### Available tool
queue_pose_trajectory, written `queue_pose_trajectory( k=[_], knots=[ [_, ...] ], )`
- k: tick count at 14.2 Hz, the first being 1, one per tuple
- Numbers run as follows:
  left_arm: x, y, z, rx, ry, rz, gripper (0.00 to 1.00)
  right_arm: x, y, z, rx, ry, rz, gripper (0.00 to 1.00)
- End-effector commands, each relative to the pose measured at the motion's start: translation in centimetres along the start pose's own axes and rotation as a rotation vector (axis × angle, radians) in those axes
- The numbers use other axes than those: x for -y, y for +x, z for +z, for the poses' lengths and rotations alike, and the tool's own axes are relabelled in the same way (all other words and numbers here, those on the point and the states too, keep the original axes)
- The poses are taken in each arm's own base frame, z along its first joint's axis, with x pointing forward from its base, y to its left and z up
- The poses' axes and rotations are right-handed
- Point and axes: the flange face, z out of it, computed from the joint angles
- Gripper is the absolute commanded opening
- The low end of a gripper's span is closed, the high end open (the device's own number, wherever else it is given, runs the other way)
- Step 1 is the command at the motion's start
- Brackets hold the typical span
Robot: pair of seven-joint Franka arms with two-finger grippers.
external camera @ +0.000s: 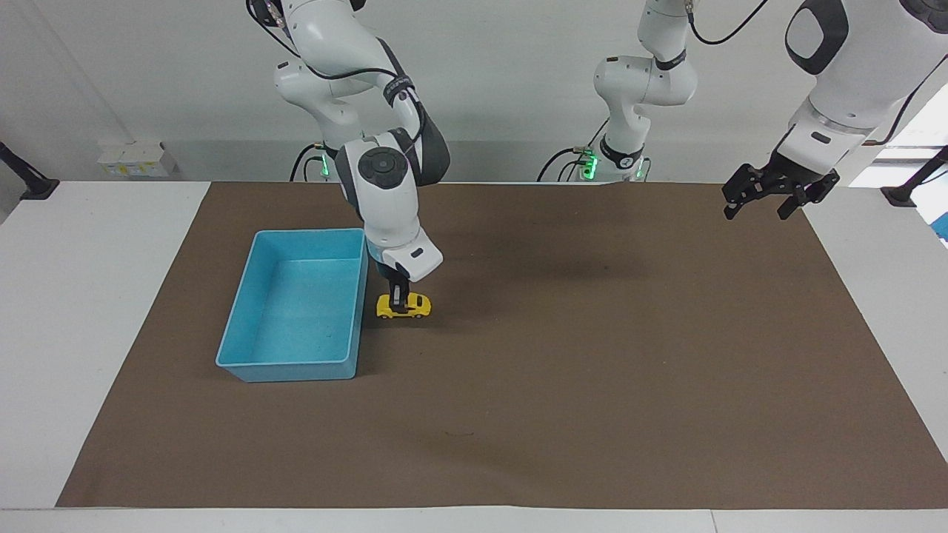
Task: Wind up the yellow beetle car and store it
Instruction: 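Lift the car with the right gripper and carry it into the bin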
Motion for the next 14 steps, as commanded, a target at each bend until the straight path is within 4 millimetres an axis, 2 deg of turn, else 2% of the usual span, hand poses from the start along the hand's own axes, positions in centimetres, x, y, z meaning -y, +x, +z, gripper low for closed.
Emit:
queue_pose_trajectory(
  k=[1,4,5,7,9,14],
  knots=[
    [0.0,0.0,-0.1,0.009,-0.008,-0.009,1.0,0.0,-1.5,-2.9,0.011,0.015,0.041,0.03],
    [0.0,0.0,-0.1,0.009,-0.008,-0.009,1.0,-0.2,-4.6,-3.8,0.039,0.038,0.06,0.03],
    [0.0,0.0,-0.1,0.009,-0.008,-0.009,1.0,-0.2,-5.9,-4.8,0.041,0.038,0.054,0.03],
    [0.0,0.0,-0.1,0.008,-0.007,-0.009,1.0,-0.9,-10.4,-5.1,0.043,0.054,0.037,0.03],
    [0.0,0.0,-0.1,0.009,-0.008,-0.009,1.0,-1.2,-13.9,-4.5,0.043,0.08,0.004,0.03],
    [0.0,0.0,-0.1,0.008,-0.007,-0.009,1.0,1.3,-18.2,-2.3,0.041,0.102,0.01,0.03]
  ],
)
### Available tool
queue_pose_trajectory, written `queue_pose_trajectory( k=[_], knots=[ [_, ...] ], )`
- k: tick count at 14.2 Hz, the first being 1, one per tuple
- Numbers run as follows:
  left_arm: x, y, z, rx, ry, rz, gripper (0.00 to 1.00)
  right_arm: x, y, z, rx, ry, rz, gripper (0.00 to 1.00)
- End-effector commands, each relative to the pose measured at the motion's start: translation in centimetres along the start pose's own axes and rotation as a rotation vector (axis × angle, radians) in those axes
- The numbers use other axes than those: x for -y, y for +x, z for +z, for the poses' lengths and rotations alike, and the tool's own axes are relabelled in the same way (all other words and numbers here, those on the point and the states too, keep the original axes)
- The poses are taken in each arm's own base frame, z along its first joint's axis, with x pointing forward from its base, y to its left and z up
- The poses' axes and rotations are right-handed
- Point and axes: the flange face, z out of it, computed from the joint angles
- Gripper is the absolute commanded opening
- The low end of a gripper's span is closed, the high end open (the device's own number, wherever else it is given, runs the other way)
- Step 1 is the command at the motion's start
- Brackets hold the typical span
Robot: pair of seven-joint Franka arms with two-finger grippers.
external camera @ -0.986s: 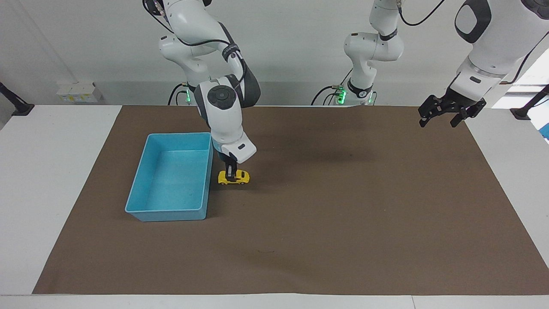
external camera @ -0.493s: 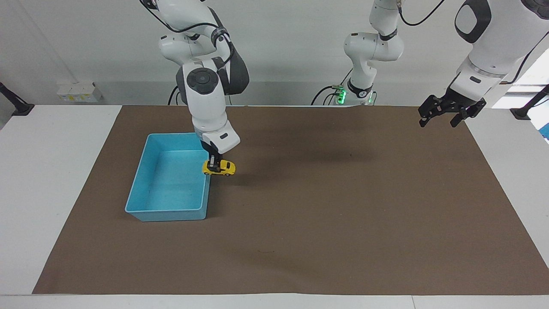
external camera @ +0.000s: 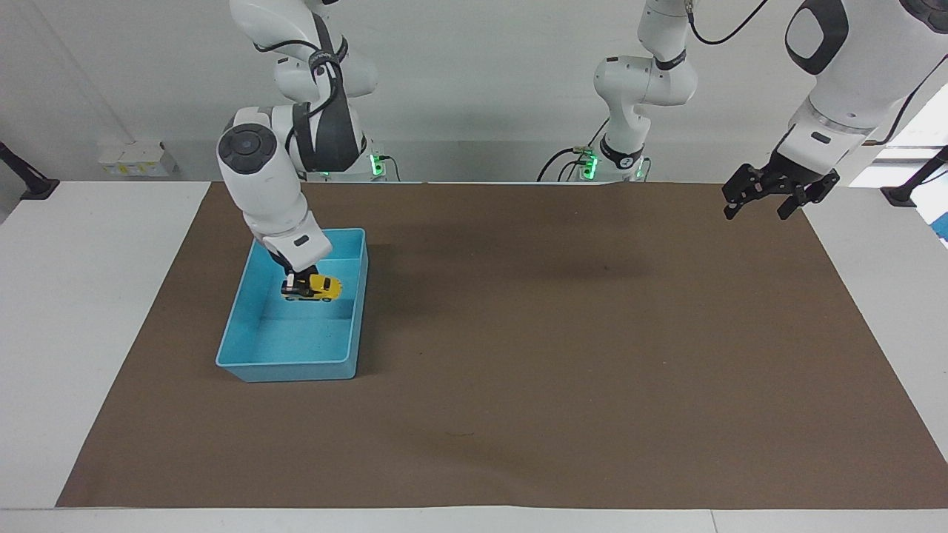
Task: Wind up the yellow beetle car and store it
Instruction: 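Lift the car with the right gripper and carry it into the bin, then lower the car onto the bin floor and open the right gripper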
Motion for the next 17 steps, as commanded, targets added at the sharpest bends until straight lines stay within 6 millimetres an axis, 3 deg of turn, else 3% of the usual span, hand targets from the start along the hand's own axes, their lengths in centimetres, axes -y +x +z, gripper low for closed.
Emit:
queue_pose_trajectory(
  k=[1,3,5,8,17],
  knots=[
    [0.1,0.0,-0.2,0.007,-0.007,-0.01,1.0,2.5,-1.6,0.9,0.005,-0.016,-0.037,0.03],
    [0.0,0.0,-0.1,0.009,-0.008,-0.009,1.0,3.4,-2.7,2.1,0.002,-0.042,-0.052,0.03],
    [0.1,0.0,-0.1,0.009,-0.008,-0.01,1.0,3.8,-3.9,4.5,-0.002,-0.048,-0.066,0.03],
    [0.1,0.0,-0.1,0.009,-0.008,-0.01,1.0,4.5,-3.5,7.7,-0.008,-0.075,-0.078,0.03],
    [0.0,0.0,-0.1,0.009,-0.008,-0.009,1.0,4.9,-2.7,10.8,-0.013,-0.096,-0.097,0.04]
  ],
)
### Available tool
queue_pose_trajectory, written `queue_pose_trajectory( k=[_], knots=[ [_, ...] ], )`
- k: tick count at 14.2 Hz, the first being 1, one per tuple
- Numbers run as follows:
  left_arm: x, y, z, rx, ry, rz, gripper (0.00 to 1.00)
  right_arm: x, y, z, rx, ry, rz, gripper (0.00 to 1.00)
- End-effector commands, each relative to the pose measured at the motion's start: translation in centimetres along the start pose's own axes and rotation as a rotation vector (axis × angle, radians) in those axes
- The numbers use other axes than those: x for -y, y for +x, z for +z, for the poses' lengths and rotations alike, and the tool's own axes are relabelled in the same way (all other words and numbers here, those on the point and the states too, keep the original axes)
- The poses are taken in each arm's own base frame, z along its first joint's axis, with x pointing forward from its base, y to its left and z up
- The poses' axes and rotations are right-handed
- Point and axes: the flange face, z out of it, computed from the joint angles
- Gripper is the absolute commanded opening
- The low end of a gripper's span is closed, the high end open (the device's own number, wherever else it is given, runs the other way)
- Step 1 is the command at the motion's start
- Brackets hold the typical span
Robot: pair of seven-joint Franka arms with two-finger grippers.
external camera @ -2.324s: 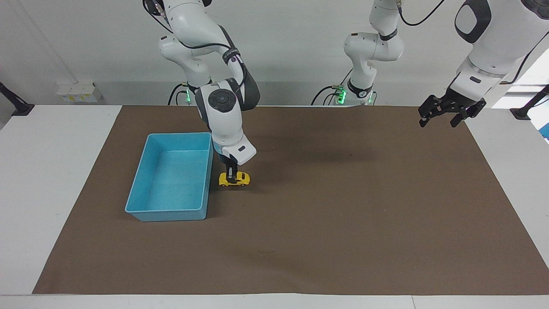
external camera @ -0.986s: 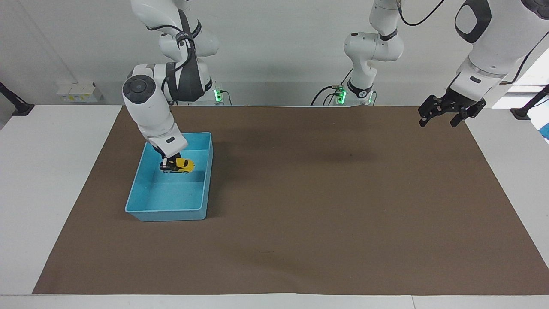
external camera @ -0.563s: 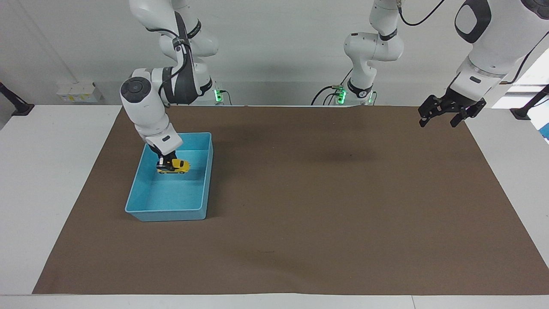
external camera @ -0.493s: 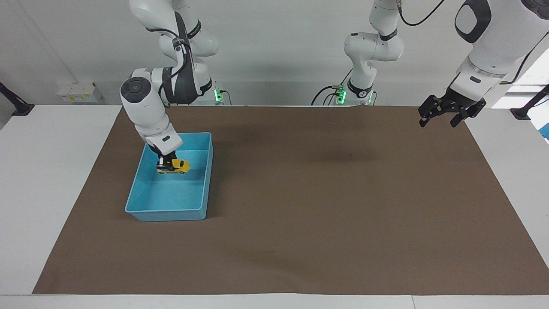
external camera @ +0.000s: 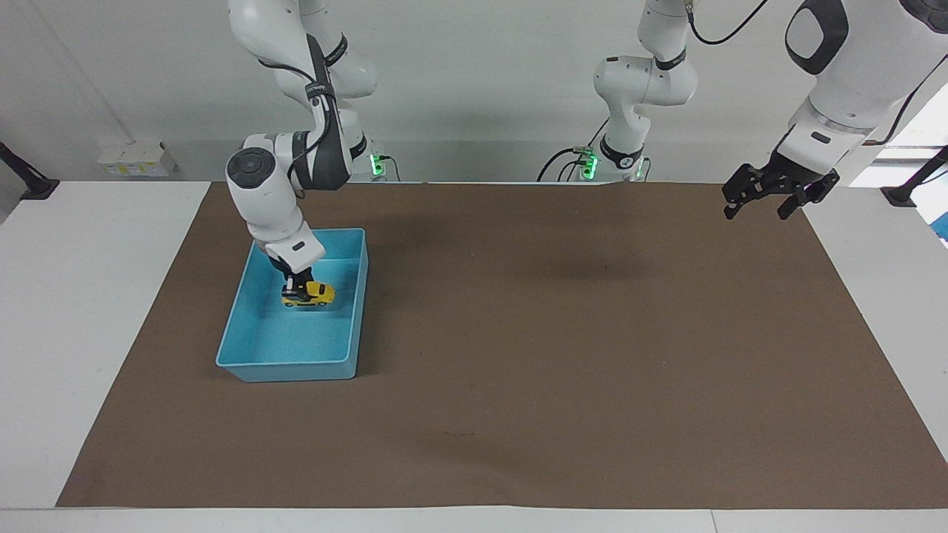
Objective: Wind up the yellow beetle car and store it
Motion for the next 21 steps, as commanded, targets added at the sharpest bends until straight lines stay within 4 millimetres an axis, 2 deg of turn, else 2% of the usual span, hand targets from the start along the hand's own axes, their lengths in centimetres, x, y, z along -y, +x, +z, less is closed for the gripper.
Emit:
queue_pose_trajectory(
  k=[1,2,3,4,5,8,10,13,15,17,19,21],
  knots=[
    [0.0,0.0,-0.1,0.009,-0.008,-0.009,1.0,0.6,0.0,0.9,0.008,-0.022,-0.035,0.04],
    [0.0,0.0,-0.1,0.009,-0.008,-0.007,1.0,0.6,0.0,1.0,0.01,-0.019,-0.038,0.04],
    [0.0,0.0,-0.1,0.009,-0.008,-0.009,1.0,0.6,-0.1,1.0,0.01,-0.019,-0.036,0.08],
    [0.0,0.0,-0.2,0.007,-0.007,-0.009,1.0,0.7,0.0,1.0,0.01,-0.019,-0.035,0.49],
    [0.1,0.0,-0.2,0.007,-0.007,-0.01,1.0,0.6,-0.2,1.0,0.008,-0.019,-0.02,0.99],
    [0.0,0.0,-0.2,0.007,-0.007,-0.009,1.0,0.1,0.0,0.7,0.007,-0.011,-0.014,1.0],
    [0.0,0.0,-0.1,0.009,-0.008,-0.009,1.0,-1.0,-0.2,-1.2,-0.003,-0.014,-0.003,1.0],
    [0.0,0.0,-0.1,0.009,-0.008,-0.009,1.0,-3.0,0.0,-6.3,-0.002,-0.005,0.025,1.0],
    [0.0,0.0,-0.1,0.009,-0.008,-0.007,1.0,-3.6,0.1,-9.0,-0.012,0.015,0.096,1.0],
    [0.0,0.0,-0.1,0.009,-0.008,-0.009,1.0,-3.4,0.3,-11.0,-0.054,0.016,0.176,1.0],
    [0.0,0.0,-0.2,0.007,-0.007,-0.009,1.0,-3.0,0.3,-13.5,-0.08,0.009,0.341,1.0],
    [0.0,0.0,-0.2,0.007,-0.007,-0.009,1.0,-2.7,0.0,-16.9,-0.09,-0.025,0.516,1.0]
  ],
)
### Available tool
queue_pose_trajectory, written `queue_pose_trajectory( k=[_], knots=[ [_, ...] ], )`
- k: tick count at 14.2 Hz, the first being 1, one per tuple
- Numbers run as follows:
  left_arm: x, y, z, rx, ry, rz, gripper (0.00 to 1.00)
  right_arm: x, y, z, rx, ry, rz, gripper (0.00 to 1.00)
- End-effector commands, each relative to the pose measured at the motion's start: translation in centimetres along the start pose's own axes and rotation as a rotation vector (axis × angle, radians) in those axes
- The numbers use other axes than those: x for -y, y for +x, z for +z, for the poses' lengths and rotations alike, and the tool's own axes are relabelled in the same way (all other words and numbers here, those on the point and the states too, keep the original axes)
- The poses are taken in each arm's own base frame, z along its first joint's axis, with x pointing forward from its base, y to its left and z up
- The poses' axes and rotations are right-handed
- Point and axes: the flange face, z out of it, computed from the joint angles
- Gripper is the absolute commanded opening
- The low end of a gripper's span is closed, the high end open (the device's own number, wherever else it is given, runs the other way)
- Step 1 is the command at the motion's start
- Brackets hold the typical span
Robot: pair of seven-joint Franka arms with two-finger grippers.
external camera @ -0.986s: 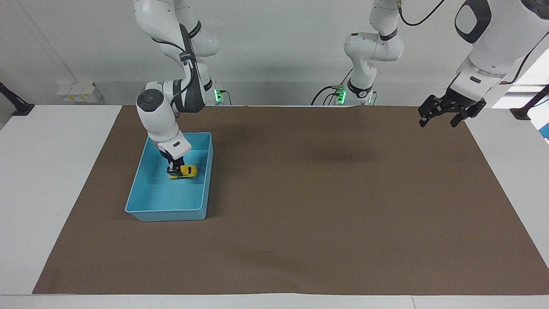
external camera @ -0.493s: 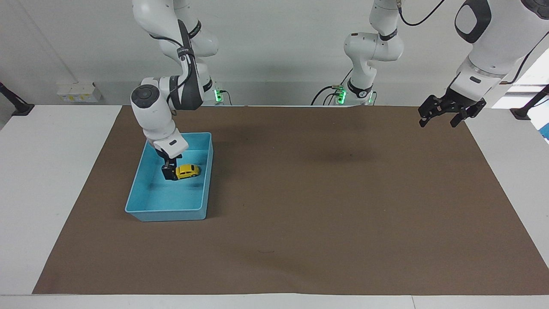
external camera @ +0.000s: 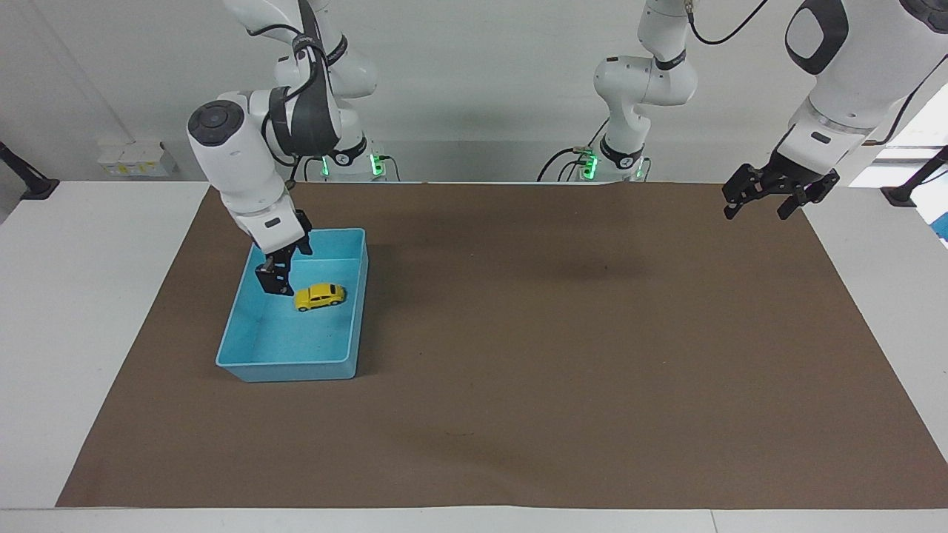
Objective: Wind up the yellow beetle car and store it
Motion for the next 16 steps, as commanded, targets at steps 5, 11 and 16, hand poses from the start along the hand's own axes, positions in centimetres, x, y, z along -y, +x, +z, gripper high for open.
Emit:
queue_pose_trajectory(
  k=[5,11,16],
  knots=[
    [0.0,0.0,-0.1,0.009,-0.008,-0.009,1.0,0.0,-1.1,-9.4,-0.045,-0.031,0.567,1.0],
    [0.0,0.0,-0.2,0.007,-0.007,-0.007,1.0,0.8,-0.2,-11.2,-0.086,0.001,0.999,1.0],
    [0.1,0.0,-0.1,0.009,-0.008,-0.01,1.0,1.1,-0.8,-13.3,-0.083,0.012,1.141,1.0]
  ],
)
